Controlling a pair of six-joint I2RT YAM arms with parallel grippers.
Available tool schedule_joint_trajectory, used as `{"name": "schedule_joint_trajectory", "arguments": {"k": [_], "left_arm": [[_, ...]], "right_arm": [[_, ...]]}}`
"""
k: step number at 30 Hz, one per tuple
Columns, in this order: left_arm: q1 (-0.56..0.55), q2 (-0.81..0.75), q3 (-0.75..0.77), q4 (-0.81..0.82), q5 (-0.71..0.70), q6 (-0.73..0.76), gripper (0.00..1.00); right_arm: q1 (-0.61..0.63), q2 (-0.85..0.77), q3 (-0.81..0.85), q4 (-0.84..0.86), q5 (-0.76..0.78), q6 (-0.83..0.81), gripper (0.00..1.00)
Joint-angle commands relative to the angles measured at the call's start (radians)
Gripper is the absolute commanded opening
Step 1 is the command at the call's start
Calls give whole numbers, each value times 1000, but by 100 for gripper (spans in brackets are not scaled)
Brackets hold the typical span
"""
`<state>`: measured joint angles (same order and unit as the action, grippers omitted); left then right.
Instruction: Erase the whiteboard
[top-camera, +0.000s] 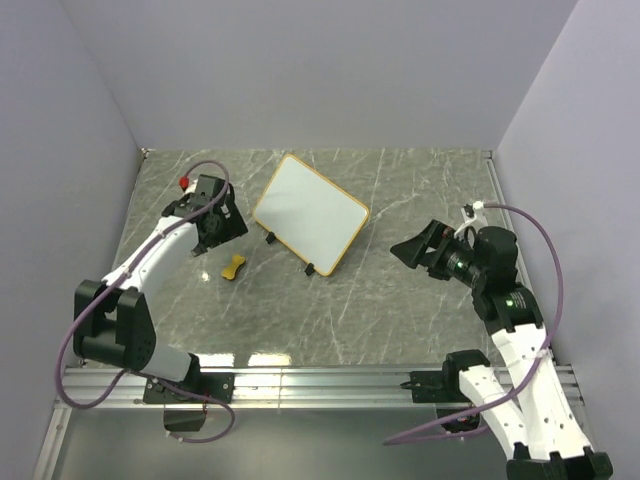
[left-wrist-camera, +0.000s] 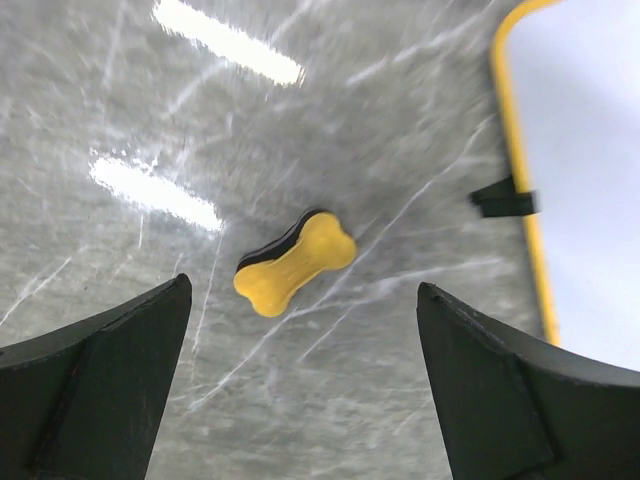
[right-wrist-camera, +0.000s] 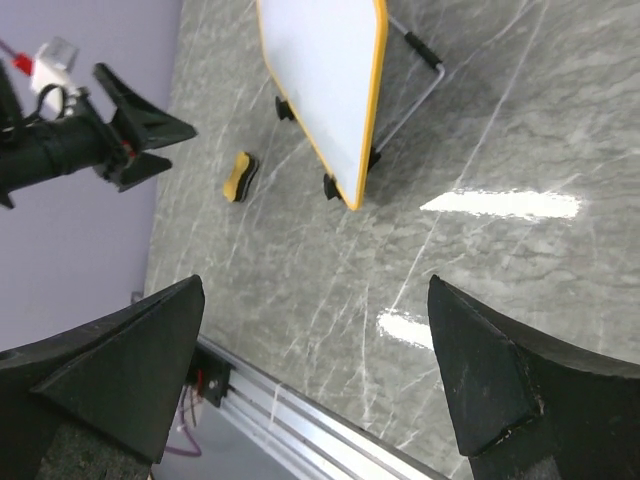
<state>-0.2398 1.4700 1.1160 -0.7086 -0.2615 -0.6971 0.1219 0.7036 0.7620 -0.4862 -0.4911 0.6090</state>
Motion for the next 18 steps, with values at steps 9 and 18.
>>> {"name": "schedule_joint_trajectory", "arguments": {"k": [9,18], "left_arm": [[-9,-577,-339,486,-163,221,92],[0,-717,-732,1121,-340,450,99]], "right_arm": [[15,-182,57,-66,161,41,91],[16,-289,121,-146,348,37,93]]}}
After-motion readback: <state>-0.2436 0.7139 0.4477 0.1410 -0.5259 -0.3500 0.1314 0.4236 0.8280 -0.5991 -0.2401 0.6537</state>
